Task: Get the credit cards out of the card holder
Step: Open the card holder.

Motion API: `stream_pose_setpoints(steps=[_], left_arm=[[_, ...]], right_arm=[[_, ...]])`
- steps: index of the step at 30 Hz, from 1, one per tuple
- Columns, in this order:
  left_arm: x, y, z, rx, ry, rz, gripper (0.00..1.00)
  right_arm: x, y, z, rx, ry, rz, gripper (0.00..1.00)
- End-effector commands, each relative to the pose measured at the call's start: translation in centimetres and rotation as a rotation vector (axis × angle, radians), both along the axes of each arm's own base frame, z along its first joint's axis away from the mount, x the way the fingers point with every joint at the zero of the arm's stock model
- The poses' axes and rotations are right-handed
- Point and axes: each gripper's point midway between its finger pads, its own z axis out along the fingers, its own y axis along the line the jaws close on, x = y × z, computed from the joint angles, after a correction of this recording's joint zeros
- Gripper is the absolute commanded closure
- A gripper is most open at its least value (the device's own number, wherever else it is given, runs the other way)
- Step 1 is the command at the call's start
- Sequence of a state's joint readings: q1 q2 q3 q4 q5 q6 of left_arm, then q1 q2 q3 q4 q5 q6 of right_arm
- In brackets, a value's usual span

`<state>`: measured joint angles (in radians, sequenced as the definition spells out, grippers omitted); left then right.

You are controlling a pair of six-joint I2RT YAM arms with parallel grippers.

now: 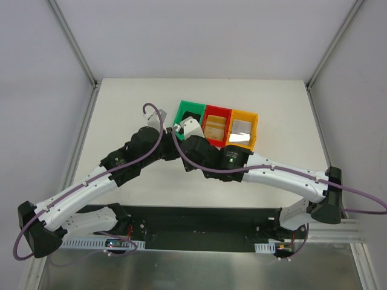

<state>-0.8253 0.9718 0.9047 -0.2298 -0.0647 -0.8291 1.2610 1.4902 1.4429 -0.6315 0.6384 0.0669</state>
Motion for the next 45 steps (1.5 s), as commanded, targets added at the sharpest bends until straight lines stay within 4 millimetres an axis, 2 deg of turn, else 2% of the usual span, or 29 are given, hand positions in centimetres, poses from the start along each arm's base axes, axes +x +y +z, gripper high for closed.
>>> stream_pose_setpoints(steps=[1, 10, 33, 37, 39, 42, 45], left_arm=[[-0.4, -0.5, 5.2, -0.130, -0.097, -0.015, 1.00], [-0.3, -0.3, 4.6, -0.115, -0.093, -0.006, 1.00], [-0.3, -0.1, 3.6, -0.095, -0.076, 0.004, 1.00], [-0.9, -0.4, 3.9, -0.109, -0.087, -0.037, 1.00], [-1.3, -0.8, 4.4, -0.132, -0.112, -0.074, 1.00], [-2.0, -1.5, 5.2, -0.175, -0.160, -0.142, 1.00], [-2.5, -1.8, 5.3, -0.183, -0.190, -0.201, 1.00]], right_arm=[[0.1, -2.6, 0.3, -0.015, 0.015, -0.034, 1.00], [-0.1, -4.3, 0.6, 0.067, 0.050, -0.043, 1.00], [-1.1, -4.3, 1.1, 0.228, 0.133, -0.004, 0.99], [-0.7, -5.2, 1.0, 0.263, 0.154, -0.029, 1.00], [-0.4, -6.0, 0.9, 0.278, 0.164, -0.044, 0.91], [0.0, -7.6, 0.7, 0.281, 0.159, -0.080, 0.69], [-0.3, -9.2, 1.7, 0.296, 0.135, -0.082, 0.57]])
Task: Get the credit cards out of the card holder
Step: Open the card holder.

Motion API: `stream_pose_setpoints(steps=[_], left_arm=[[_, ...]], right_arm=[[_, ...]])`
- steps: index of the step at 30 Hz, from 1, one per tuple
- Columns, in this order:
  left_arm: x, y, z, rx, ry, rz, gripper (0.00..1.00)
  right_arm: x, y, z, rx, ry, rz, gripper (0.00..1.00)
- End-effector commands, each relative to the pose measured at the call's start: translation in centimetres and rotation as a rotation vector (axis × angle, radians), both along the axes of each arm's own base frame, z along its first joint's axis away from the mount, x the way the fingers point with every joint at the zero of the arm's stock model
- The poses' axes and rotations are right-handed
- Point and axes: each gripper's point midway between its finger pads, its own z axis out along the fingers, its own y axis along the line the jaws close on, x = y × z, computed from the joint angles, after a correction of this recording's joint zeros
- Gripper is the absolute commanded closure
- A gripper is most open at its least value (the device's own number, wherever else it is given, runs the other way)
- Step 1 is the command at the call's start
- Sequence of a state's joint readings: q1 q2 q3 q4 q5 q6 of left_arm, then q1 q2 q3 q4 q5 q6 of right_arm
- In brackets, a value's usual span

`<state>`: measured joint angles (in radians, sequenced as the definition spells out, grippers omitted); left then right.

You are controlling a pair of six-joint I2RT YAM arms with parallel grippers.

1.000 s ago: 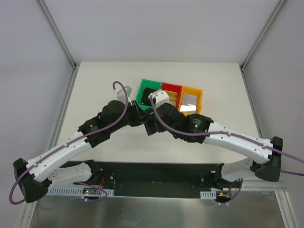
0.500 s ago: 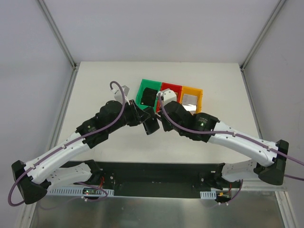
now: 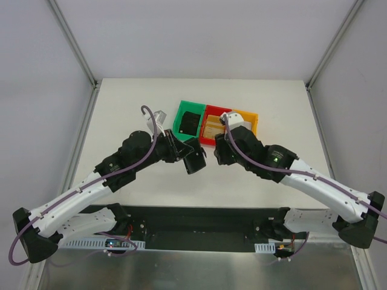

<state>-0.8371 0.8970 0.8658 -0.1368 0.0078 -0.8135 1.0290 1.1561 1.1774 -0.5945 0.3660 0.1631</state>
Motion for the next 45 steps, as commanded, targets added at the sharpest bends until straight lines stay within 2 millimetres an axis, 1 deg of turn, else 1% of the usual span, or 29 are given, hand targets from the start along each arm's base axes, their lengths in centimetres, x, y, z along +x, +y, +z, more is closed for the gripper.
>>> stream_pose_setpoints(steps=[1, 2, 4, 7, 12, 15, 19, 21, 25, 28, 29, 30, 34, 37, 38, 41, 43, 45], left_arm=[[-1.3, -1.2, 2.6, -0.078, -0.122, -0.140, 1.00], [-1.6, -1.7, 3.1, -0.097, -0.142, -0.176, 1.00], [-2.5, -2.4, 3.2, -0.118, -0.162, -0.258, 1.00], [-3.6, -2.9, 3.2, -0.163, -0.190, -0.341, 1.00], [-4.6, -2.7, 3.9, -0.234, -0.244, -0.372, 1.00], [-4.7, -3.1, 3.8, -0.228, -0.227, -0.393, 1.00], [-5.4, -3.5, 4.7, -0.270, -0.236, -0.439, 1.00], [-5.7, -3.5, 5.2, -0.294, -0.245, -0.453, 1.00], [-6.1, -3.3, 5.4, -0.321, -0.255, -0.461, 1.00], [-6.7, -3.4, 5.7, -0.348, -0.265, -0.491, 1.00], [-6.9, -3.5, 5.8, -0.359, -0.270, -0.505, 1.00], [-7.2, -3.4, 6.3, -0.377, -0.288, -0.521, 1.00], [-8.5, -3.5, 6.5, -0.411, -0.311, -0.601, 1.00], [-9.9, -3.6, 6.5, -0.452, -0.333, -0.689, 1.00], [-10.5, -3.6, 6.6, -0.470, -0.328, -0.726, 1.00], [-11.0, -3.7, 6.5, -0.507, -0.324, -0.775, 1.00], [-11.2, -3.7, 6.7, -0.527, -0.333, -0.796, 1.00], [-11.3, -3.5, 6.9, -0.544, -0.345, -0.815, 1.00]], right_arm=[[-0.8, -1.6, 2.6, 0.078, -0.043, 0.013, 0.55], [-1.1, -1.7, 3.2, 0.102, -0.056, 0.032, 0.53], [-2.0, -1.3, 4.7, 0.166, -0.080, 0.092, 0.49], [-3.3, -1.1, 6.4, 0.232, -0.098, 0.162, 0.44], [-5.0, -0.3, 6.9, 0.304, -0.069, 0.253, 0.42], [-5.5, 0.5, 6.2, 0.320, -0.040, 0.284, 0.42], [-5.6, 1.0, 4.5, 0.284, 0.000, 0.291, 0.42], [-5.3, 0.5, 3.7, 0.260, 0.002, 0.269, 0.44], [-5.2, -0.1, 3.1, 0.250, -0.002, 0.256, 0.46], [-5.0, -0.6, 2.2, 0.232, 0.010, 0.234, 0.46], [-5.0, -0.8, 2.1, 0.235, 0.010, 0.226, 0.46], [-4.9, -1.1, 1.9, 0.236, 0.012, 0.214, 0.46], [-4.7, -2.2, 1.8, 0.258, 0.010, 0.189, 0.46], [-5.1, -2.5, 2.8, 0.299, -0.012, 0.213, 0.46], [-5.9, -2.2, 3.4, 0.333, -0.012, 0.259, 0.45], [-7.2, -1.8, 4.9, 0.405, -0.032, 0.327, 0.44], [-7.7, -1.9, 5.9, 0.443, -0.052, 0.343, 0.44], [-7.8, -2.5, 6.7, 0.468, -0.077, 0.326, 0.43]])
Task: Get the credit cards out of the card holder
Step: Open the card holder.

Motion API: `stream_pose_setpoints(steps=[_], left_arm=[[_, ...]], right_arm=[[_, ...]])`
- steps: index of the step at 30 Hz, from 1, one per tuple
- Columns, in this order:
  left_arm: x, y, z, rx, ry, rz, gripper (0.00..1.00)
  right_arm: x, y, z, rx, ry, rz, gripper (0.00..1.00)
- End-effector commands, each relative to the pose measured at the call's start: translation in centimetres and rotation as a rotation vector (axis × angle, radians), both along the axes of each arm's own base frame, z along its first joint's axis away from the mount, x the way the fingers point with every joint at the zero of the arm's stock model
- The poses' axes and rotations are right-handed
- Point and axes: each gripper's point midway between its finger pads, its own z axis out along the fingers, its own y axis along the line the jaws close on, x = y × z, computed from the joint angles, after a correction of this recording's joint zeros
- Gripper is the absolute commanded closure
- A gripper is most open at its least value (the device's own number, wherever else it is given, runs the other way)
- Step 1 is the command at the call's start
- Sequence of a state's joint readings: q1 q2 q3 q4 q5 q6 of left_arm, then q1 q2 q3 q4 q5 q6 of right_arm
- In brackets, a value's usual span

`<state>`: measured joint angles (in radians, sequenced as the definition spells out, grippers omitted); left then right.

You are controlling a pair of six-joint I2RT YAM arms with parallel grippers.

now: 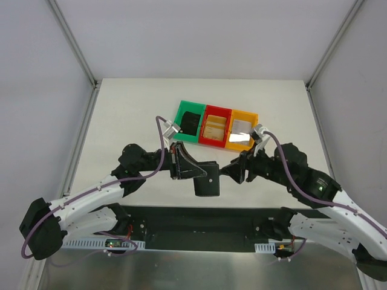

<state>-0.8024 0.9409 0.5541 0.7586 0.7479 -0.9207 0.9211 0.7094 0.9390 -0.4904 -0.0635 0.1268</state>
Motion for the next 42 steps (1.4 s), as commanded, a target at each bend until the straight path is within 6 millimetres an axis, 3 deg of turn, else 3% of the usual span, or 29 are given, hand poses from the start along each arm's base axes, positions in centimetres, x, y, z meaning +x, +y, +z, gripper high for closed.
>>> stream_pose_setpoints(steps=[1, 4, 8, 14, 22, 42], left_arm=[[-1.6, 1.0, 3.2, -0.137, -0.105, -0.107, 1.00], [-1.2, 1.4, 3.5, -0.149, -0.103, -0.121, 1.00], [-0.9, 1.7, 4.1, -0.171, -0.108, -0.150, 1.00], [-0.8, 1.4, 4.9, -0.181, -0.101, -0.188, 1.00], [-1.0, 1.4, 5.0, -0.187, -0.108, -0.198, 1.00], [-0.7, 1.1, 5.5, -0.198, -0.117, -0.204, 1.00]], right_arm=[[-0.9, -0.2, 3.5, 0.132, -0.067, 0.026, 0.43], [-1.2, -1.2, 5.0, 0.173, -0.105, 0.004, 0.43], [-2.4, -0.5, 6.4, 0.211, -0.091, 0.071, 0.42], [-2.5, 1.5, 6.3, 0.254, -0.054, 0.133, 0.42], [-1.9, 2.6, 6.3, 0.243, -0.043, 0.143, 0.42], [-4.4, 5.1, 6.2, 0.291, 0.037, 0.338, 0.44]])
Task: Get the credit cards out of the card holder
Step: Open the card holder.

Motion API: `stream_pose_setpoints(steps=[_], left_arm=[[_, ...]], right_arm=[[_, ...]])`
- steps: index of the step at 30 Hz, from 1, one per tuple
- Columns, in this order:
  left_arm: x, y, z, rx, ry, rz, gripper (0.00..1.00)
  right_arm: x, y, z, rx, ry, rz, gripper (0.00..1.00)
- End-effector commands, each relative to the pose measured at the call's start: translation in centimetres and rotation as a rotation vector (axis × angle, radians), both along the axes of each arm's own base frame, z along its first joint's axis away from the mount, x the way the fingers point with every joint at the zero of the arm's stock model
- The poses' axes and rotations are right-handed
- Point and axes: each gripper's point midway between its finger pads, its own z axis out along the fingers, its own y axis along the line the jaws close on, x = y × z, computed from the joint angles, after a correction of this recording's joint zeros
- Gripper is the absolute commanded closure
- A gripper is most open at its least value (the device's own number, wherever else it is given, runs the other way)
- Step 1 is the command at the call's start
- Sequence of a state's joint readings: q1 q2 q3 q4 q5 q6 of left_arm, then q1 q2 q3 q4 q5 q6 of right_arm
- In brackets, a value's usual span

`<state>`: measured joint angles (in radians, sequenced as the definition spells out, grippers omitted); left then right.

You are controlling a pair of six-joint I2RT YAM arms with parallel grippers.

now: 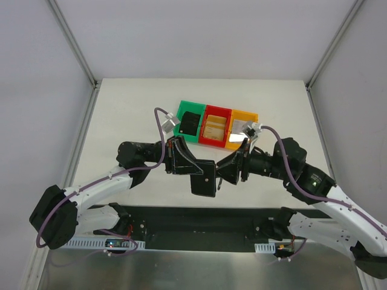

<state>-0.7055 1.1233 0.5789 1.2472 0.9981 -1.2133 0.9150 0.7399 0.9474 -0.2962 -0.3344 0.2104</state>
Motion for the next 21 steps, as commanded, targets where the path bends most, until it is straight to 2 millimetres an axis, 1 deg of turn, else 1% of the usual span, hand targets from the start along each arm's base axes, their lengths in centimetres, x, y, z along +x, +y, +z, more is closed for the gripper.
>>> stream_pose_setpoints(steps=[1, 9, 13, 14, 15, 16, 17, 19, 21], left_arm=[[-0.1, 0.2, 2.5, -0.079, -0.085, 0.004, 1.00], [0.2, 0.0, 2.2, -0.075, -0.072, 0.004, 1.00], [0.5, -0.2, 2.1, -0.064, -0.063, 0.010, 0.99], [0.5, -0.2, 2.0, -0.059, -0.064, 0.013, 0.94], [0.6, -0.3, 2.0, -0.057, -0.064, 0.016, 0.88], [0.7, -0.3, 1.8, -0.050, -0.060, 0.019, 0.80], [0.8, -0.3, 1.8, -0.047, -0.060, 0.022, 0.74], [1.0, -0.3, 1.6, -0.037, -0.053, 0.030, 0.58], [1.2, -0.2, 1.4, -0.027, -0.043, 0.040, 0.54]], right_arm=[[-1.6, 1.4, 1.7, 0.075, 0.011, 0.119, 0.46], [-2.3, 2.3, 1.4, 0.086, 0.052, 0.187, 0.60], [-2.6, 2.6, 1.6, 0.090, 0.060, 0.208, 0.75], [-2.6, 2.6, 1.6, 0.090, 0.064, 0.209, 0.80], [-2.6, 2.6, 1.6, 0.089, 0.064, 0.214, 0.88], [-2.6, 2.6, 1.7, 0.091, 0.061, 0.210, 0.94], [-2.5, 2.5, 1.7, 0.093, 0.061, 0.205, 1.00], [-2.5, 2.3, 1.7, 0.088, 0.058, 0.195, 1.00], [-2.3, 2.1, 1.7, 0.077, 0.049, 0.175, 1.00]])
